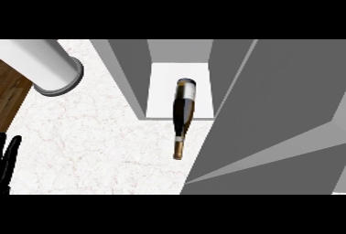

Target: Pick up the wine, place it into the cabinet and close the cabinet

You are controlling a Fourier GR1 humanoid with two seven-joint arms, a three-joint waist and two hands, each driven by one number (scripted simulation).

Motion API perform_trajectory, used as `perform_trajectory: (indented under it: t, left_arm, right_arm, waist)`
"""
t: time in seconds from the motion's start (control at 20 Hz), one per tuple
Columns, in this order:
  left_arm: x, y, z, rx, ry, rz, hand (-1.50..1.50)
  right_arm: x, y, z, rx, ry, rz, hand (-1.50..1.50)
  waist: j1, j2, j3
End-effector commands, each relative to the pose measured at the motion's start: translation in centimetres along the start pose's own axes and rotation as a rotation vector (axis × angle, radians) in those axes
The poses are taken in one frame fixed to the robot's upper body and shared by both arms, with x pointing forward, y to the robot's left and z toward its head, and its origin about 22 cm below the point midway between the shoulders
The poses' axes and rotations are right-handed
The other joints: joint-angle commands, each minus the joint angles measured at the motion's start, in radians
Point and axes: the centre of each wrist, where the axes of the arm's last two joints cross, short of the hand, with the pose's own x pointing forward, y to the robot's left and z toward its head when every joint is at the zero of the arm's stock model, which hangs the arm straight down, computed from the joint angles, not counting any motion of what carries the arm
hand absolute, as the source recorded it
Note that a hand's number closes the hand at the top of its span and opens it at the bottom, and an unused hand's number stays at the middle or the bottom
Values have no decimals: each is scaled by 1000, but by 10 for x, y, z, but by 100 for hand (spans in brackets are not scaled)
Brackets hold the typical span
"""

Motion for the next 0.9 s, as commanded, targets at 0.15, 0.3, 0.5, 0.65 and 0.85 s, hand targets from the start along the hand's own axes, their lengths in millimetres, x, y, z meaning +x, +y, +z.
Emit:
perform_trajectory:
  t: [0.15, 0.3, 0.5, 0.65, 0.85]
  left_arm:
    - [13, 25, -8, -36, 18, 0, -150]
    - [14, 36, -12, -36, 1, -3, -150]
    - [11, 29, -14, -36, 31, 23, -150]
    - [20, 38, -26, -27, 14, 46, -150]
    - [12, 20, -17, -67, 45, 66, -150]
  right_arm:
    - [11, 44, -5, 66, -86, -8, 150]
    - [11, 44, -13, 41, -118, 12, 150]
    - [8, 57, -23, 25, -138, 71, 150]
    - [10, 52, -38, -31, -161, 119, 150]
    - [21, 50, -44, -61, -177, 124, 150]
  waist:
    - [7, -5, -2]
    - [11, 0, -1]
    - [6, -2, -2]
    - [16, 2, -2]
    - [18, 3, -2]
